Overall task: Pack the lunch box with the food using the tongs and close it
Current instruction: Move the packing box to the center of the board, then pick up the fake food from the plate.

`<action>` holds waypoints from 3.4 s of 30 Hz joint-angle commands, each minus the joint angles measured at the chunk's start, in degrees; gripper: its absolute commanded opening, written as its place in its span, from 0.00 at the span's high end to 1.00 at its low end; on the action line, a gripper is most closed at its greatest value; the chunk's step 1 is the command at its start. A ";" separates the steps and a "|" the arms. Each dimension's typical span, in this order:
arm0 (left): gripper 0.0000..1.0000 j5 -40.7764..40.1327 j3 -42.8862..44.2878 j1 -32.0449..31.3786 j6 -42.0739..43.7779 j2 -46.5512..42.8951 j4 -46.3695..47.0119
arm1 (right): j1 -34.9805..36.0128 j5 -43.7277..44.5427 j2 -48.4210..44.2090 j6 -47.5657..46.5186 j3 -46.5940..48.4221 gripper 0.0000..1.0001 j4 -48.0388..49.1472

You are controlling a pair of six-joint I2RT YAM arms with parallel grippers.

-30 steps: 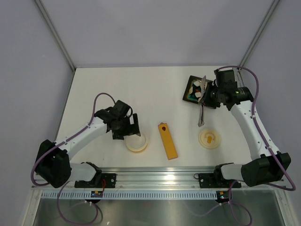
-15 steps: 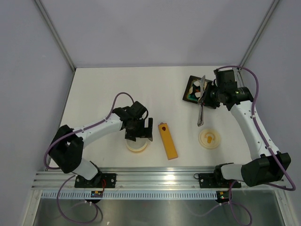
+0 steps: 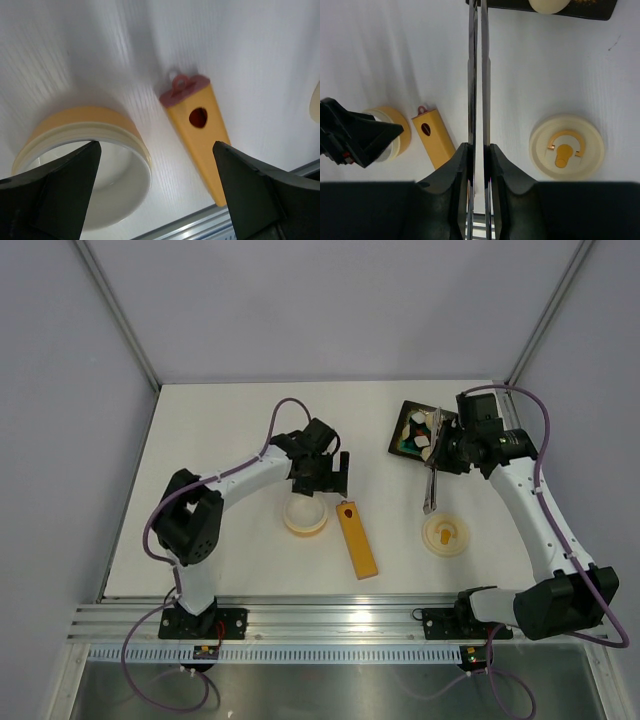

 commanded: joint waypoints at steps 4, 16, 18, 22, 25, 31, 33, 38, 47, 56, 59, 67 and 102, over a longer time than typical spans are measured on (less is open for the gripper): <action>0.01 -2.54 14.65 3.07 4.66 10.40 2.50 | 0.20 7.20 -2.01 -0.71 -1.60 0.73 -0.95; 0.01 0.19 32.44 4.39 6.07 16.68 -1.46 | -1.73 2.02 4.57 -1.32 0.23 0.71 -0.95; 0.01 0.63 30.78 4.39 7.55 13.25 -1.37 | -1.82 1.22 6.76 -2.20 1.46 0.71 -1.30; 0.01 0.11 27.09 4.39 10.29 7.89 -5.06 | -1.82 0.52 11.25 -4.65 7.07 0.70 -2.88; 0.01 -0.51 21.40 4.39 10.29 1.58 -6.47 | -2.00 -0.71 14.68 -5.71 10.59 0.66 -3.06; 0.01 -3.23 11.71 5.79 9.85 -10.82 -7.34 | -3.31 -1.68 21.27 -7.03 18.07 0.61 -3.93; 0.01 -6.55 10.64 7.19 9.76 -12.51 -9.01 | -4.10 -1.94 22.94 -7.12 19.31 0.59 -3.76; 0.01 -11.05 7.31 9.22 9.59 -14.97 -11.57 | -5.07 -1.94 25.23 -7.56 22.56 0.57 -4.02; 0.01 -12.37 3.26 10.02 9.06 -18.14 -11.21 | -5.51 -1.85 27.34 -7.47 25.55 0.53 -4.38; 0.01 -12.38 2.55 10.02 8.88 -17.96 -10.87 | -5.51 -1.94 29.88 -7.21 27.31 0.49 -2.97; 0.01 -13.08 2.20 9.93 8.53 -18.05 -10.78 | -5.51 -1.68 31.73 -7.74 28.63 0.48 -3.50; 0.01 -13.43 1.15 9.93 7.30 -18.14 -10.43 | -5.51 -2.29 34.46 -8.26 28.45 0.47 -2.44; 0.01 -12.90 -1.75 9.93 6.42 -19.72 -10.07 | -5.51 -4.67 37.28 -8.97 25.20 0.52 -0.42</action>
